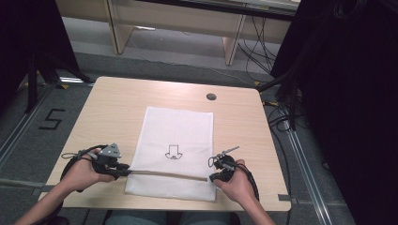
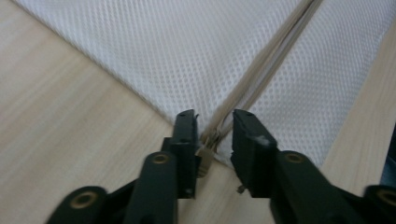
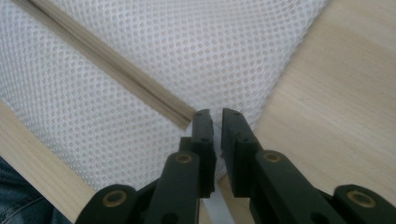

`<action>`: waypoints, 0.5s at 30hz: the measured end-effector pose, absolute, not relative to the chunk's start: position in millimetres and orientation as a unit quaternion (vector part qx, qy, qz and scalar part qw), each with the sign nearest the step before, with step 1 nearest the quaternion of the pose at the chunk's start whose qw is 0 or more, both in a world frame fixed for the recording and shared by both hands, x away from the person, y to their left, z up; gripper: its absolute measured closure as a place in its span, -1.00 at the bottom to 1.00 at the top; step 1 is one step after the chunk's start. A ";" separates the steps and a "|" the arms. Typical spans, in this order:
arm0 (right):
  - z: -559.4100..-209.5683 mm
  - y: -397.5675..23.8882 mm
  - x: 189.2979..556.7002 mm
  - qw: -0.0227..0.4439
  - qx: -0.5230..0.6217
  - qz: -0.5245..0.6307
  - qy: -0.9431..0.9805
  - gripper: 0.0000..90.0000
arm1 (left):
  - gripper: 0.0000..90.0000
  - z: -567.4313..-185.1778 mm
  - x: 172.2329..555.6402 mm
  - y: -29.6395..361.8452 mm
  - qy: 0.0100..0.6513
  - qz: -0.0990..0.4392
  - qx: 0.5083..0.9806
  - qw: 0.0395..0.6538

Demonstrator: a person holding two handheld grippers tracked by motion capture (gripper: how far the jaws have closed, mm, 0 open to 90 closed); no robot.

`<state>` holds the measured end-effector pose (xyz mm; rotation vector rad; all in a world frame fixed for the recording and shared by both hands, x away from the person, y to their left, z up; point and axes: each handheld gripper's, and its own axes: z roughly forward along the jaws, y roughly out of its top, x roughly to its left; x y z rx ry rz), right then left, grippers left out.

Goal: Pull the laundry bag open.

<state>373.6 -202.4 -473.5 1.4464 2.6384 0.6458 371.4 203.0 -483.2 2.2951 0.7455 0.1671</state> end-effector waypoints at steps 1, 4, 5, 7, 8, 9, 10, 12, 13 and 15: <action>-472.0 -203.3 373.5 0.034 0.476 0.211 0.853 0.78 | 0.35 -481.7 371.1 201.1 0.291 0.071 0.881 0.365; -467.7 -208.0 375.2 0.057 0.470 0.245 0.846 0.64 | 0.06 -478.6 371.0 196.7 0.296 0.079 0.864 0.398; -467.7 -208.0 375.2 0.057 0.470 0.245 0.846 0.64 | 0.06 -478.1 371.4 196.1 0.297 0.082 0.860 0.407; -466.8 -210.8 376.2 0.074 0.465 0.258 0.844 0.58 | -0.03 -478.0 372.7 194.5 0.301 0.087 0.845 0.434; -465.5 -211.5 375.6 0.076 0.467 0.262 0.841 0.52 | -0.09 -477.4 373.6 195.3 0.299 0.095 0.844 0.435; -465.2 -211.9 375.6 0.078 0.466 0.266 0.840 0.50 | -0.12 -477.3 374.5 195.6 0.299 0.097 0.840 0.443; -465.3 -212.3 375.8 0.079 0.465 0.268 0.840 0.48 | -0.13 -477.2 375.3 196.1 0.305 0.101 0.831 0.455; -466.6 -214.2 377.7 0.094 0.456 0.278 0.840 0.44 | -0.18 -477.7 377.1 197.3 0.319 0.107 0.816 0.470; -467.1 -214.4 378.0 0.094 0.457 0.279 0.839 0.42 | -0.20 -477.2 378.8 198.5 0.320 0.111 0.815 0.470; -469.3 -214.0 378.3 0.101 0.460 0.289 0.833 0.39 | -0.20 -478.2 379.9 200.4 0.337 0.115 0.811 0.464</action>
